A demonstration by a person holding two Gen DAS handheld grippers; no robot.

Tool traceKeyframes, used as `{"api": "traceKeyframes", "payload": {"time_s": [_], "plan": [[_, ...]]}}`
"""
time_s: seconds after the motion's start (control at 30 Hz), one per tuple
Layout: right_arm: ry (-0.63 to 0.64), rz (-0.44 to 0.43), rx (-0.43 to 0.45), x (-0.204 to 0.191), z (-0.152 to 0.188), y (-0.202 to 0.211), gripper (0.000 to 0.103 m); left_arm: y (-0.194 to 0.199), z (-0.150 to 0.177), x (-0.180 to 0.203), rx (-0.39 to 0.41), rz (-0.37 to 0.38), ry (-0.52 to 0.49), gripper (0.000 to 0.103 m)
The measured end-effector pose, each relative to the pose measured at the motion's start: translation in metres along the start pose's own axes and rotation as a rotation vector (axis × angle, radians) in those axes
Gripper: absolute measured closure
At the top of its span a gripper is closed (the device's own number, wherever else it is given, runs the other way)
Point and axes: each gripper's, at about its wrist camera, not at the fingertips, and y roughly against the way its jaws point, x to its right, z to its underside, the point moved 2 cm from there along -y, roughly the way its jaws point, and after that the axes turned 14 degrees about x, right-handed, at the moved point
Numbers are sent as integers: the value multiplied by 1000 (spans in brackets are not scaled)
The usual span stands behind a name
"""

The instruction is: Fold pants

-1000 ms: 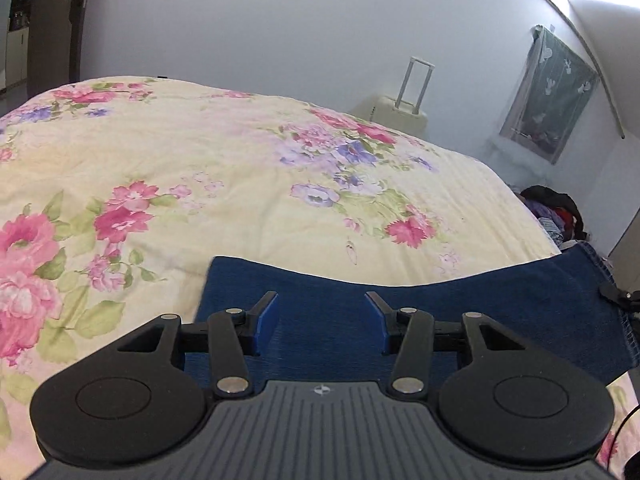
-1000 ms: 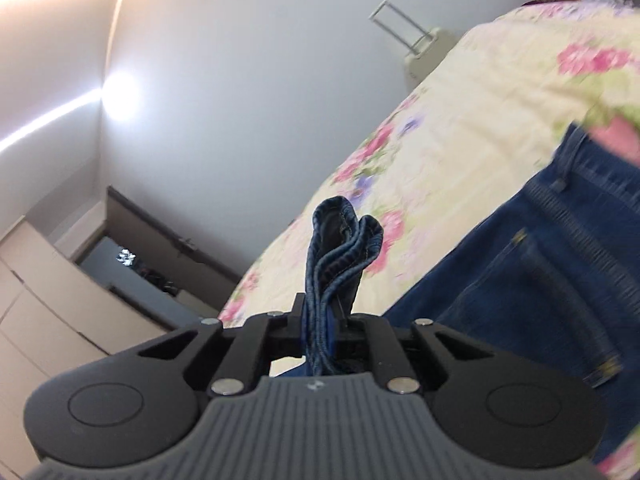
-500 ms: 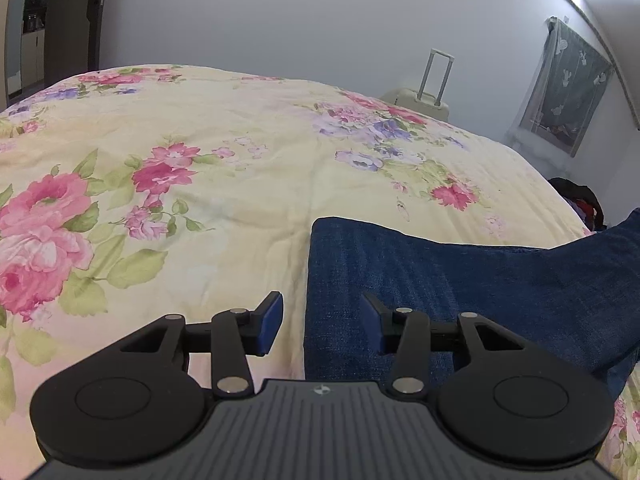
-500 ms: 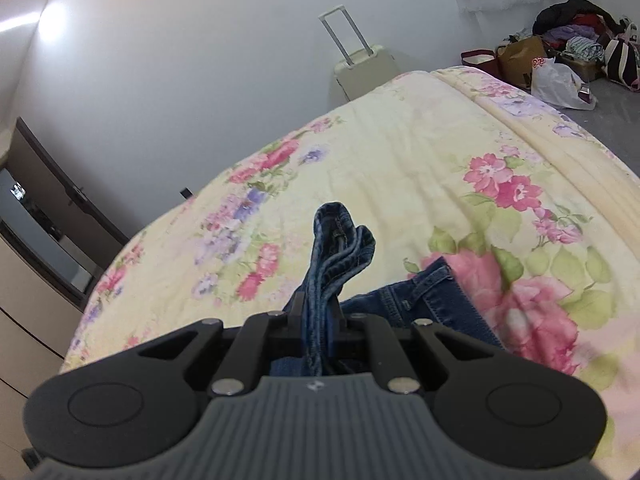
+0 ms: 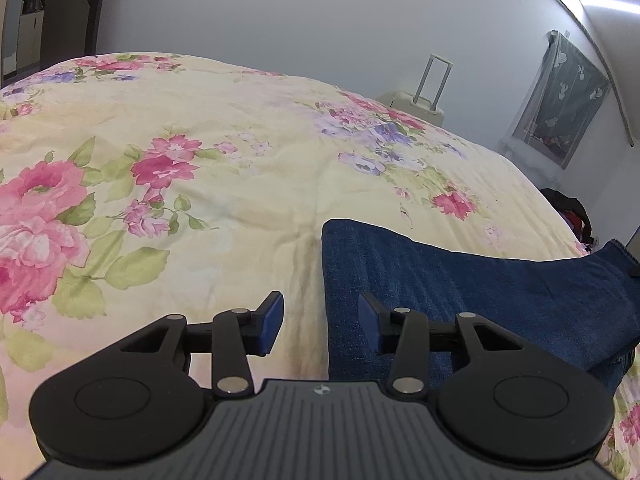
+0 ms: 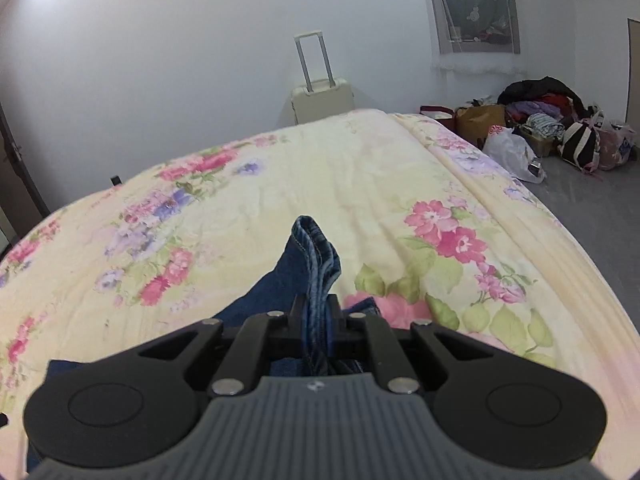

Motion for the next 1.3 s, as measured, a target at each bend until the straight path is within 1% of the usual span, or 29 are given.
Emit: {"api": "traceKeyframes", "payload": {"time_s": [0.07, 0.17, 0.23, 0.27, 0.3, 0.33, 0.37, 0.43, 0.47, 0.5, 0.53, 0.57, 0.6, 0.67, 0.73, 0.87, 0.9, 0.93, 0.97, 1.0, 1.03, 1.07, 1.1, 1.13, 1.17, 1.2, 1.23, 1.27, 1.3], "plan": [[47, 47, -44, 6, 13, -16, 100, -4, 5, 2, -19, 13, -9, 53], [53, 88, -110, 18, 35, -38, 101, -13, 19, 6, -69, 37, -24, 56], [51, 117, -147, 25, 47, -47, 99, -20, 27, 7, -95, 27, -46, 56], [57, 150, -172, 29, 52, -50, 99, -21, 30, 7, -98, 24, -47, 56], [70, 198, -184, 34, 55, -52, 98, -22, 29, 6, -98, 24, -40, 56], [67, 237, -180, 41, 54, -50, 94, -21, 28, 5, -94, 22, -29, 56], [37, 250, -167, 49, 52, -44, 92, -20, 26, 4, -87, 18, -21, 56], [-58, 233, -135, 64, 43, -24, 92, -17, 23, 4, -69, 13, -21, 56], [-90, 214, -119, 69, 40, -13, 87, -16, 21, 5, -62, 15, -21, 56], [-115, 192, -103, 71, 36, 0, 81, -14, 19, 7, -58, 22, -23, 56], [-138, 173, -89, 72, 35, 13, 67, -12, 18, 9, -55, 28, -28, 56], [-164, 152, -77, 72, 35, 24, 63, -11, 17, 11, -53, 31, -35, 56], [-200, 122, -71, 72, 37, 36, 63, -10, 17, 12, -50, 31, -43, 56], [-291, 82, -80, 73, 46, 52, 60, -8, 17, 15, -49, 31, -56, 56], [-417, 73, -103, 79, 63, 58, 60, -8, 18, 15, -51, 29, -62, 56], [-686, 94, -126, 100, 95, 51, 60, -11, 23, 11, -73, 40, -50, 56], [-760, 74, -135, 104, 102, 46, 60, -13, 25, 9, -80, 39, -42, 56], [-805, 67, -147, 105, 108, 41, 64, -14, 26, 8, -85, 40, -34, 56], [-819, 83, -147, 105, 110, 39, 72, -15, 27, 6, -86, 42, -23, 56], [-824, 93, -139, 105, 111, 38, 78, -16, 27, 4, -89, 44, -12, 56], [-837, 86, -119, 105, 109, 39, 87, -16, 27, 3, -93, 45, -4, 56], [-853, 59, -90, 104, 106, 41, 92, -17, 27, 2, -94, 44, -4, 56], [-842, 27, -58, 101, 98, 45, 93, -18, 28, 2, -95, 39, -12, 56], [-784, -3, -24, 93, 85, 51, 94, -19, 29, 2, -97, 39, -18, 55], [-699, -35, 15, 83, 70, 58, 94, -21, 31, 1, -103, 41, -19, 55], [-584, -47, 48, 72, 56, 64, 95, -24, 33, 1, -111, 44, -13, 55], [-464, -28, 58, 61, 47, 66, 95, -26, 34, 0, -118, 46, -9, 55], [-388, 8, 44, 55, 45, 64, 95, -27, 35, 1, -126, 47, -11, 55], [-365, 45, 10, 55, 49, 58, 95, -27, 36, 1, -128, 50, -16, 55]]}}
